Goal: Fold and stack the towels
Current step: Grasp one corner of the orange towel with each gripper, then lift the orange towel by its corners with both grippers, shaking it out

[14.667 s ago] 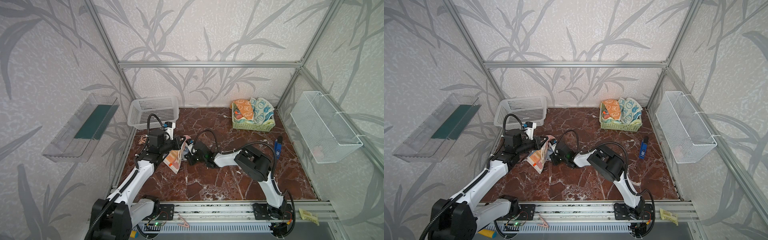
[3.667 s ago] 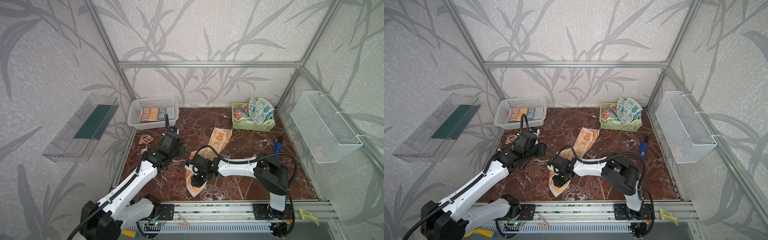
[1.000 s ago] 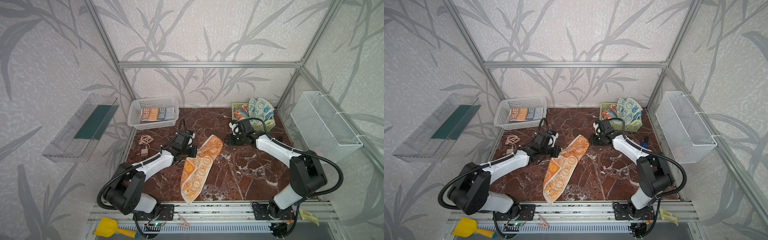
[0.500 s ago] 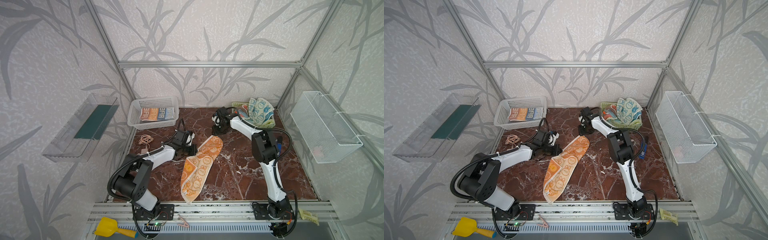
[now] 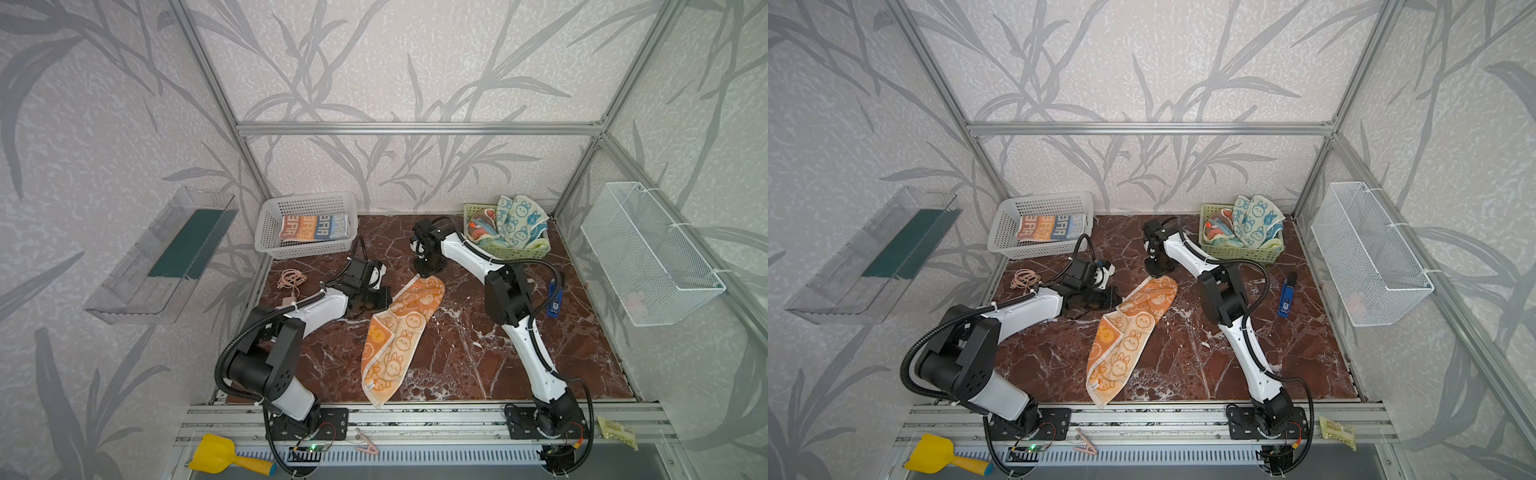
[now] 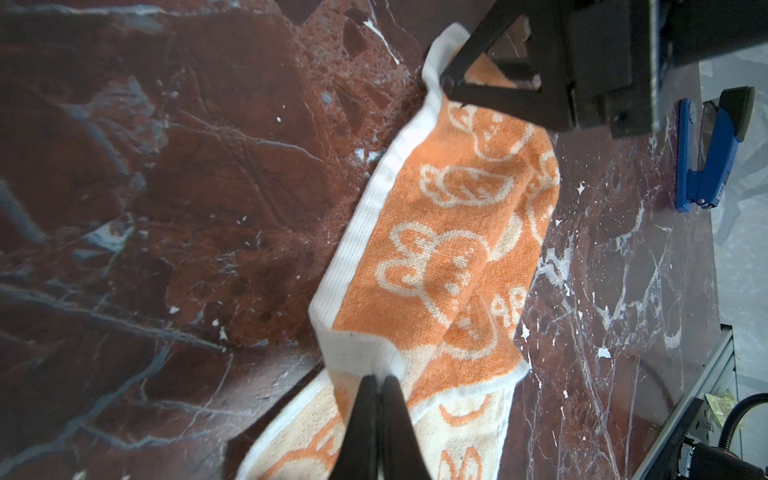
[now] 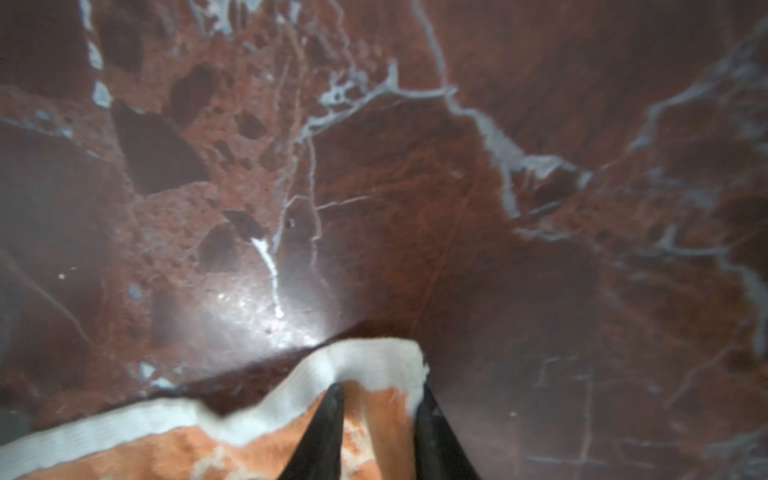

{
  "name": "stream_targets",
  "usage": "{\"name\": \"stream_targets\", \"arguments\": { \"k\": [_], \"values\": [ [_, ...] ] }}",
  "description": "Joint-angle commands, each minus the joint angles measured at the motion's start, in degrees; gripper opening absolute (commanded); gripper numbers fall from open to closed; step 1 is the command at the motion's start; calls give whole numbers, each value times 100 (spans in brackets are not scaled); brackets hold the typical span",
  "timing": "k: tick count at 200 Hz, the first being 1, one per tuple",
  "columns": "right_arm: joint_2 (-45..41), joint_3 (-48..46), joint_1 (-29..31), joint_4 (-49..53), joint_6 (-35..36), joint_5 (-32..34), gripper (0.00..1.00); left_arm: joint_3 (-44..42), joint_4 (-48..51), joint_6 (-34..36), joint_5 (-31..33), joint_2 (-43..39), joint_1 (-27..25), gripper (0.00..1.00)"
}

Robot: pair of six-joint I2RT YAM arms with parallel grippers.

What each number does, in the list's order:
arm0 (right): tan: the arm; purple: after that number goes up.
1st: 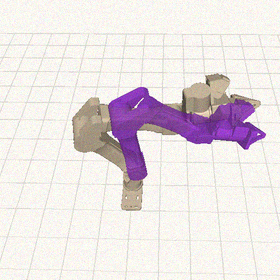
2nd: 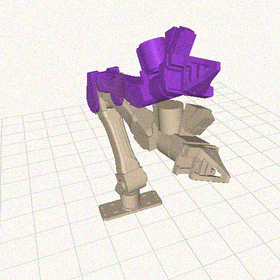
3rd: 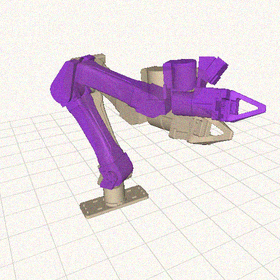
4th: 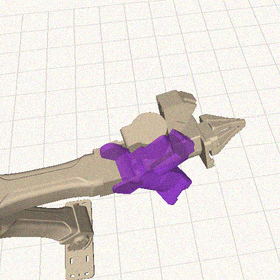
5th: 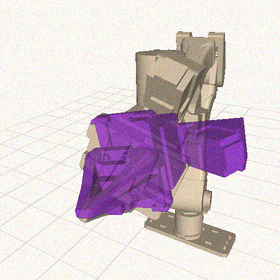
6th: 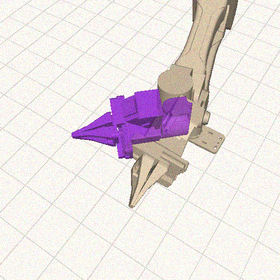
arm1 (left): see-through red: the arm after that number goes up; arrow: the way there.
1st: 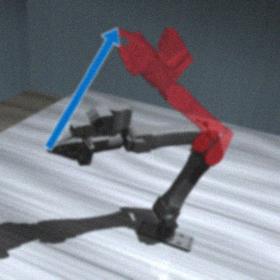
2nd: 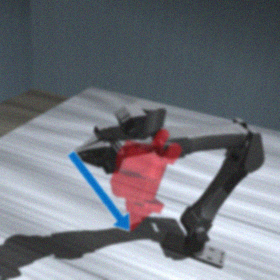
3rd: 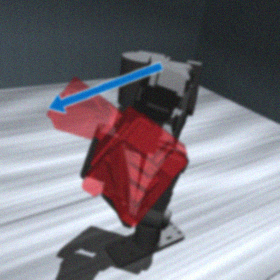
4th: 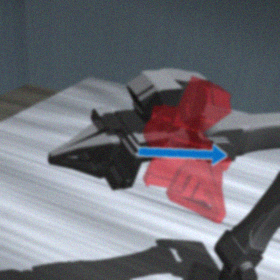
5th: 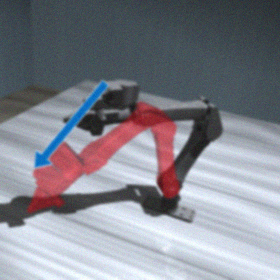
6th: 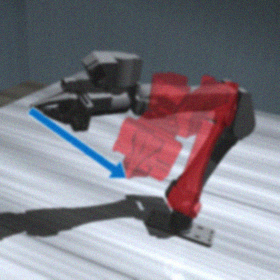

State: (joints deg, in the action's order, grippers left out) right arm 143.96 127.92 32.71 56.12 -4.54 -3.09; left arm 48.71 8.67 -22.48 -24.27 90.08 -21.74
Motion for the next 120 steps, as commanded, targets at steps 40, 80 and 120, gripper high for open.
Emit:
{"name": "stream_targets", "arguments": {
  "k": [40,80,120],
  "values": [
    [-1549,-1163,67,-646,-45,505,0,536,567,666,163,-1051,56,0],
    [-3579,-1755,94,-1524,-93,800,0,1631,1018,1542,880,-1952,56,0],
    [-5148,-1601,489,-1790,161,1342,0,3262,1541,2204,1225,-2281,58,0]
  ]
}}
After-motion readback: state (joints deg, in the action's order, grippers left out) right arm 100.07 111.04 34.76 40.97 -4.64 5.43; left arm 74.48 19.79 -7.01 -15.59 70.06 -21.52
